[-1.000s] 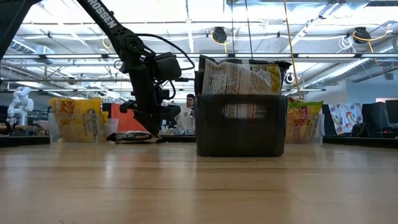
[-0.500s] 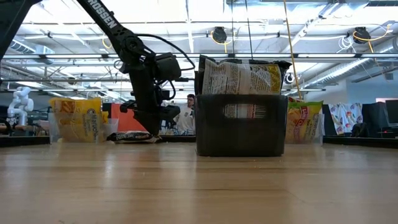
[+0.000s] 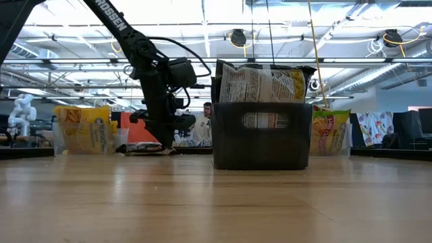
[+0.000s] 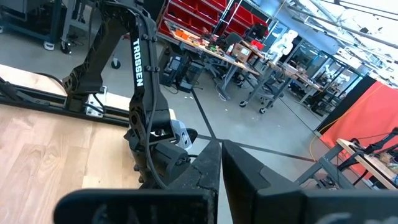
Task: Sort Maruchan noodles
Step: Put the black noodle pack into the black bin
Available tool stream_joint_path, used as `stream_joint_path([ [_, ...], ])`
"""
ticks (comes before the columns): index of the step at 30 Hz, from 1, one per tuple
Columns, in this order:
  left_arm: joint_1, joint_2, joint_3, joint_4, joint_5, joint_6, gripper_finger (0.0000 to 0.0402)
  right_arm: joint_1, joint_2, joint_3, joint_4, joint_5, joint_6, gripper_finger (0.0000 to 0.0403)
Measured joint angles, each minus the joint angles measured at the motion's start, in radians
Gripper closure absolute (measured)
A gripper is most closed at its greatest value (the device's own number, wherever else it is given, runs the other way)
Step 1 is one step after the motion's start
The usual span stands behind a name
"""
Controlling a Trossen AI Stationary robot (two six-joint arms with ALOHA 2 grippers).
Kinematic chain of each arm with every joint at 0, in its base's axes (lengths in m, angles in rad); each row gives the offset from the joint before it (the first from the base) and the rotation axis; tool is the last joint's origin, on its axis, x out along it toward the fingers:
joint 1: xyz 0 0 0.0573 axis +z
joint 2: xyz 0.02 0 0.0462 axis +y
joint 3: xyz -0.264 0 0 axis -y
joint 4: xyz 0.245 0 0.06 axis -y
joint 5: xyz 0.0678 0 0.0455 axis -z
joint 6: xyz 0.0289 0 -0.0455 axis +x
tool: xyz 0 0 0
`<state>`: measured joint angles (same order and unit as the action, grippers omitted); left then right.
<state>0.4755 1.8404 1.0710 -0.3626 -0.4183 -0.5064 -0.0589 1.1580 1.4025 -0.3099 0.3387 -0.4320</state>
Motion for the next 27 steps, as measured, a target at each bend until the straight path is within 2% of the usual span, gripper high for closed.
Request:
stream_joint_path([
  [10, 0.007, 0.004, 0.0, 0.0, -0.002, 0.008, 0.0321, 0.0, 0.0, 0.0, 0.0, 0.0, 0.0, 0.039],
  [16, 0.021, 0.066, 0.002, 0.002, 0.028, 0.006, 0.0321, 0.0, 0.0, 0.0, 0.0, 0.0, 0.0, 0.039],
  [27, 0.013, 0.084, 0.002, 0.022, -0.012, 0.055, 0.0321, 0.0, 0.0, 0.0, 0.007, 0.0, -0.005, 0.039],
])
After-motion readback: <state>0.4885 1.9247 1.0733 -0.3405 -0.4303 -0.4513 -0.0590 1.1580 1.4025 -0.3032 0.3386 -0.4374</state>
